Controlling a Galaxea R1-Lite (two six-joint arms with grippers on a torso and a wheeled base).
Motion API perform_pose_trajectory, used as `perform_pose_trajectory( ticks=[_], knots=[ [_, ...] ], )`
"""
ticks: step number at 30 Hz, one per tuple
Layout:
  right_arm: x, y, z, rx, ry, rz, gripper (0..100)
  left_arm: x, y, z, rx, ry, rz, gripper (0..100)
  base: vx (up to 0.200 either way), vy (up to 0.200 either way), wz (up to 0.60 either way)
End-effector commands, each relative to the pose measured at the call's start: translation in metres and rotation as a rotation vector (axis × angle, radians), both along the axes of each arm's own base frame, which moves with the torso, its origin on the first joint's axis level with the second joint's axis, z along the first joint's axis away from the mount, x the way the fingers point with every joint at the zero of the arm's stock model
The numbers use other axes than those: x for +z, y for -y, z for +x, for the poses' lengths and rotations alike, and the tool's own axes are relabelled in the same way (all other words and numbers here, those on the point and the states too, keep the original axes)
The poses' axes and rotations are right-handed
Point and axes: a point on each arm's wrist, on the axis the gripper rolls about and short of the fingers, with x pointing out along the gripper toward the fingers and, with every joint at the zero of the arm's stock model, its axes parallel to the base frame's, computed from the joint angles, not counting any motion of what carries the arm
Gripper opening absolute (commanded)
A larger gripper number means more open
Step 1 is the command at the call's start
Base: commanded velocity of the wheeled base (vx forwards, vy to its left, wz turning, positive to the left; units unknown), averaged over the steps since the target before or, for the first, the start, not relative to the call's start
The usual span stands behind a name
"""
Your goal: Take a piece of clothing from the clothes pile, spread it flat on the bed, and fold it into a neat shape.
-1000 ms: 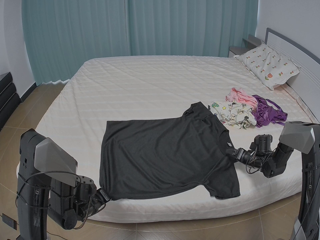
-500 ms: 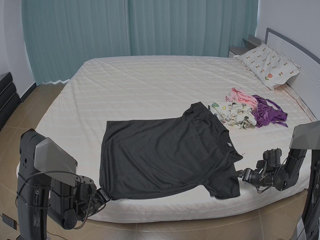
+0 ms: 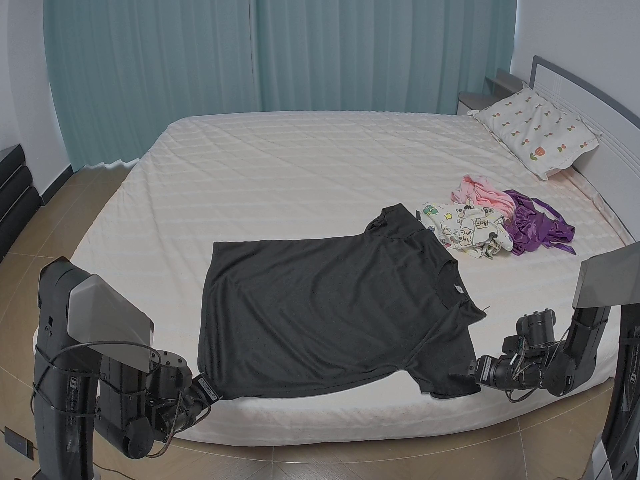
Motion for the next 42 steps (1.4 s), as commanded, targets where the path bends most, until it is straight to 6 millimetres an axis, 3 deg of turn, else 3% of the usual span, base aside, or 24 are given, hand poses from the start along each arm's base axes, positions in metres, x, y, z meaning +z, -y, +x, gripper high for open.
perform_pose_trajectory(
  ticks=[1, 2, 15, 24, 30, 35, 42],
  knots=[
    [-0.003, -0.003, 0.000, -0.004, -0.005, -0.028, 100, 0.002, 0.001, 0.001, 0.000, 0.019, -0.006, 0, 0.000, 0.000, 0.00],
    [-0.005, -0.002, 0.001, -0.007, -0.003, -0.043, 0, 0.002, 0.001, 0.001, 0.000, 0.019, -0.006, 0, 0.000, 0.000, 0.00],
    [-0.005, 0.005, -0.005, -0.008, -0.019, -0.077, 0, 0.002, 0.000, 0.002, 0.003, 0.023, -0.009, 0, 0.000, 0.000, 0.00],
    [0.013, 0.018, -0.041, -0.014, -0.049, -0.104, 0, 0.003, -0.004, 0.003, 0.000, 0.019, -0.027, 0, 0.000, 0.000, 0.00],
    [0.026, 0.015, -0.064, 0.010, -0.057, -0.104, 0, 0.004, -0.004, 0.002, 0.005, 0.018, -0.022, 0, 0.000, 0.000, 0.00],
    [0.029, 0.010, -0.087, 0.039, -0.093, -0.113, 0, 0.015, -0.005, -0.003, 0.005, 0.038, -0.019, 0, 0.000, 0.000, 0.00],
    [0.034, 0.008, -0.099, 0.026, -0.088, -0.140, 0, 0.018, -0.005, -0.010, 0.002, 0.028, 0.010, 0, 0.000, 0.000, 0.00]
  ],
)
